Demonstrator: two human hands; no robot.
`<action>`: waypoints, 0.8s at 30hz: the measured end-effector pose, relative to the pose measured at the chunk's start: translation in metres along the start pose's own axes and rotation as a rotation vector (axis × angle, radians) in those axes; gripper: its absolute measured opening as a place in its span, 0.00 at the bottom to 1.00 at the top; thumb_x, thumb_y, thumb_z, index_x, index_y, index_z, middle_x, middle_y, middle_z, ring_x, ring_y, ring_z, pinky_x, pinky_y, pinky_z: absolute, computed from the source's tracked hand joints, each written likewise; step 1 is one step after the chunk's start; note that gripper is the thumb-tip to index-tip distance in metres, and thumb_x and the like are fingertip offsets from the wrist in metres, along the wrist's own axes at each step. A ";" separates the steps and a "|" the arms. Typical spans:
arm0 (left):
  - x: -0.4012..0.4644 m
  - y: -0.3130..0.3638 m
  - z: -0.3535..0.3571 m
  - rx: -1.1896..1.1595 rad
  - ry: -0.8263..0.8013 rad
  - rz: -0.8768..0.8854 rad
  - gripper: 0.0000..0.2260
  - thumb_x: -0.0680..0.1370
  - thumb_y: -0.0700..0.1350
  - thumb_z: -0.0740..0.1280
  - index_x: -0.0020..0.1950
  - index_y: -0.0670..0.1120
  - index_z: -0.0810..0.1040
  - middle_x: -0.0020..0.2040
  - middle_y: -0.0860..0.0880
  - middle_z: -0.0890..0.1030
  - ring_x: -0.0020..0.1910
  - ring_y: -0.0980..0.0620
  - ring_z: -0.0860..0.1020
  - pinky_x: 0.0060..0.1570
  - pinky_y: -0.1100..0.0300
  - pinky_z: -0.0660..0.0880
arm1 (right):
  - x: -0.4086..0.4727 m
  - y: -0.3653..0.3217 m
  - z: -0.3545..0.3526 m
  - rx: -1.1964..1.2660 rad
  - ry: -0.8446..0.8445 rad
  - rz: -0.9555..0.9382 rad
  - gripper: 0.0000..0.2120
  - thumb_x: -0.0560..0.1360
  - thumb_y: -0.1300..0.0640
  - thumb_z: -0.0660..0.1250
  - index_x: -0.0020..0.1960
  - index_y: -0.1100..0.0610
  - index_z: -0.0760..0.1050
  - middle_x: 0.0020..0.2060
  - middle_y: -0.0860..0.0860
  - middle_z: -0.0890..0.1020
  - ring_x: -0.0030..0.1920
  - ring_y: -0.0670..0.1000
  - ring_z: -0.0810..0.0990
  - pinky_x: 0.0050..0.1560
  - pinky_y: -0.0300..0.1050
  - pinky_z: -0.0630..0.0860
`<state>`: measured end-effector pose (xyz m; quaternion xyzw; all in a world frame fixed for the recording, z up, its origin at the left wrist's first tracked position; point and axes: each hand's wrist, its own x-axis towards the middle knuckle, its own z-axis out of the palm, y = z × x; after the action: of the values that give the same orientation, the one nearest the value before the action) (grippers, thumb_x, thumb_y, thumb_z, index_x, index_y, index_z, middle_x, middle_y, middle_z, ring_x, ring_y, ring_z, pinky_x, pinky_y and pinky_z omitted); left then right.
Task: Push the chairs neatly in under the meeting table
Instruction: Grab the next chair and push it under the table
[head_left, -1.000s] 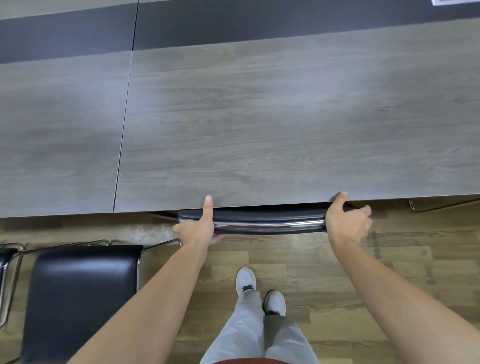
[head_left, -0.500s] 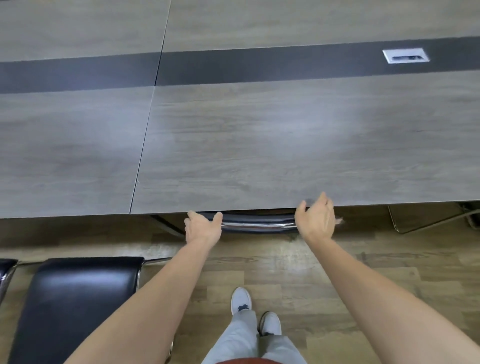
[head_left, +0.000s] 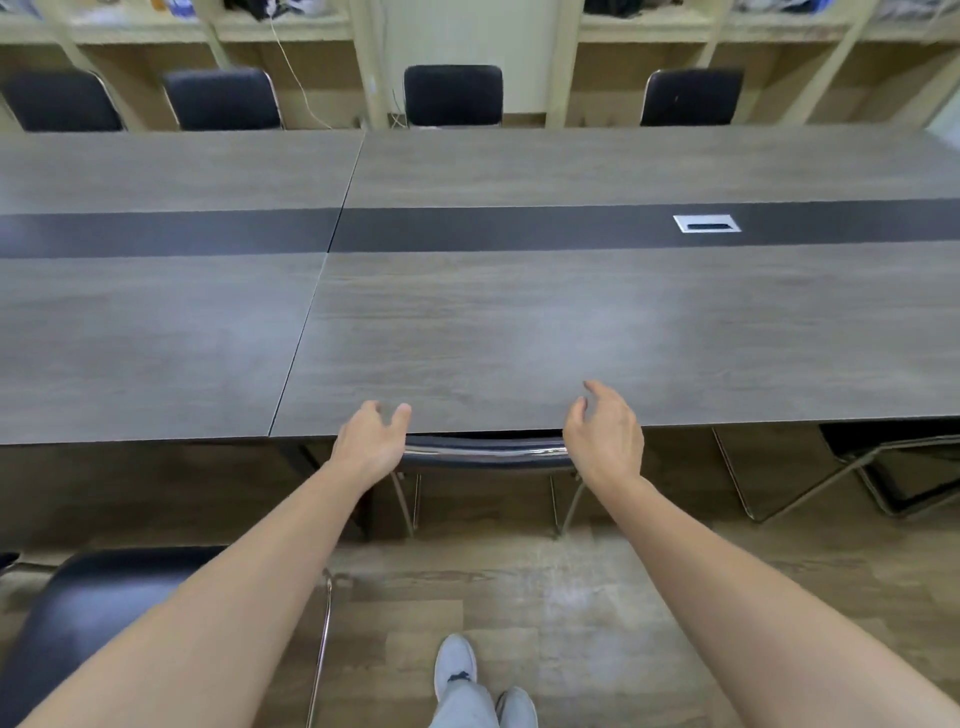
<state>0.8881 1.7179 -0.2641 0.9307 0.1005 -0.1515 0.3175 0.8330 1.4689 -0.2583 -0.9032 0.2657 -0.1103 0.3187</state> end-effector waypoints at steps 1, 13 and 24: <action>-0.005 0.001 -0.004 0.008 0.011 0.016 0.28 0.83 0.57 0.57 0.76 0.39 0.64 0.74 0.41 0.69 0.73 0.41 0.67 0.70 0.52 0.62 | -0.002 -0.003 -0.007 0.003 0.004 -0.004 0.19 0.81 0.56 0.58 0.70 0.57 0.72 0.67 0.53 0.75 0.67 0.55 0.74 0.64 0.49 0.69; -0.059 0.024 -0.044 0.136 0.041 0.347 0.28 0.83 0.57 0.58 0.77 0.43 0.62 0.75 0.44 0.69 0.74 0.44 0.67 0.71 0.51 0.63 | -0.048 -0.042 -0.053 -0.195 -0.110 -0.154 0.20 0.82 0.53 0.53 0.70 0.59 0.69 0.62 0.56 0.78 0.59 0.56 0.78 0.57 0.48 0.74; -0.094 -0.015 -0.100 0.213 -0.062 0.543 0.29 0.83 0.58 0.55 0.81 0.46 0.55 0.81 0.47 0.55 0.79 0.47 0.56 0.76 0.49 0.56 | -0.123 -0.112 -0.028 -0.240 -0.077 -0.138 0.20 0.82 0.54 0.54 0.72 0.58 0.67 0.61 0.56 0.79 0.57 0.56 0.79 0.53 0.47 0.74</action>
<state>0.8180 1.7828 -0.1650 0.9466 -0.1784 -0.0989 0.2498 0.7656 1.5957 -0.1696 -0.9545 0.2016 -0.0649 0.2101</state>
